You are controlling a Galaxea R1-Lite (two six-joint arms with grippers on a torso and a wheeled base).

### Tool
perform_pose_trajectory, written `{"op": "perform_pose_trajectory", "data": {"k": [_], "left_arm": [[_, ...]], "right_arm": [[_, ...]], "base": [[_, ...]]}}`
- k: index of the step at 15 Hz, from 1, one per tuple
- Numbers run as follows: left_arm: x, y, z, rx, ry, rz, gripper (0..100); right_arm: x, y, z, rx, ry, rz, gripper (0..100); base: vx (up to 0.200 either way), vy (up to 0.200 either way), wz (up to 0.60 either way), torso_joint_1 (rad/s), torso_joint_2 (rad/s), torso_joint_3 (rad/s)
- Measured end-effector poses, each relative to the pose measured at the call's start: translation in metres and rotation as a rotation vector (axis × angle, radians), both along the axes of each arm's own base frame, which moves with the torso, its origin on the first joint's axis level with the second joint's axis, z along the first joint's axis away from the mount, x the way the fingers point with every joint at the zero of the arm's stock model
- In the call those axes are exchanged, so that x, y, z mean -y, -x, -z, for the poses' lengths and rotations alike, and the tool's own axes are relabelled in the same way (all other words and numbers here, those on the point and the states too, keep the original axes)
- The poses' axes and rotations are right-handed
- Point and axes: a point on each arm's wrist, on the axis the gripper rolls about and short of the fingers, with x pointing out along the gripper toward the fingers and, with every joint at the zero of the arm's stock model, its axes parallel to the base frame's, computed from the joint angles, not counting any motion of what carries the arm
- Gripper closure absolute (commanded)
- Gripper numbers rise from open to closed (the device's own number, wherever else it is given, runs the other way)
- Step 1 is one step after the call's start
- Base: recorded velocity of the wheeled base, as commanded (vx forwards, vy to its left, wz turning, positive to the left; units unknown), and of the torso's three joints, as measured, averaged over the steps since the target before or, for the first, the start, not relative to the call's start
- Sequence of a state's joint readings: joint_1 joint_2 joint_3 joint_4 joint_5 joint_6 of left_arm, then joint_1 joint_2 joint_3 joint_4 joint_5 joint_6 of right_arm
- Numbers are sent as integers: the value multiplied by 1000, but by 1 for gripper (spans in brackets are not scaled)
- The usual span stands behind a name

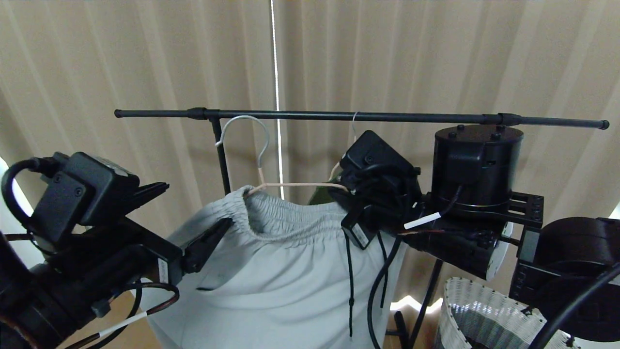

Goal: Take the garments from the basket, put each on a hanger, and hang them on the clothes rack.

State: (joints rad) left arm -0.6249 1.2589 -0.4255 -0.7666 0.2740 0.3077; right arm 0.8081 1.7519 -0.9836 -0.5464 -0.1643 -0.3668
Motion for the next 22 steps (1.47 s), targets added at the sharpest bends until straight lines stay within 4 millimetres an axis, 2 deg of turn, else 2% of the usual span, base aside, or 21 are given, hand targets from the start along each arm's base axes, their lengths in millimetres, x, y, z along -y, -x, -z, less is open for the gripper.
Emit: {"op": "perform_pose_trajectory", "data": {"k": [4,9,12,15,18,22], "left_arm": [[-7,11,-7,31,49,61,0],[-16,23,6,-1,55,54,0],[-20,27,19,-38,32,50,0],[-26,35,44,-117,-21,41,0],[-29,29,53,-161,-47,-3,0],[-20,7,52,-215,9,-40,0]], "right_arm": [[23,-5,-3,7,4,93,100],[54,-3,-17,37,-24,167,100],[64,4,-29,68,-54,180,100],[69,10,-39,91,-79,181,100],[71,13,-44,104,-92,176,100],[72,16,-48,115,-107,165,100]], "base": [[0,0,0,0,0,0],[0,0,0,0,0,0],[0,0,0,0,0,0],[0,0,0,0,0,0],[0,0,0,0,0,0],[0,0,0,0,0,0]]}}
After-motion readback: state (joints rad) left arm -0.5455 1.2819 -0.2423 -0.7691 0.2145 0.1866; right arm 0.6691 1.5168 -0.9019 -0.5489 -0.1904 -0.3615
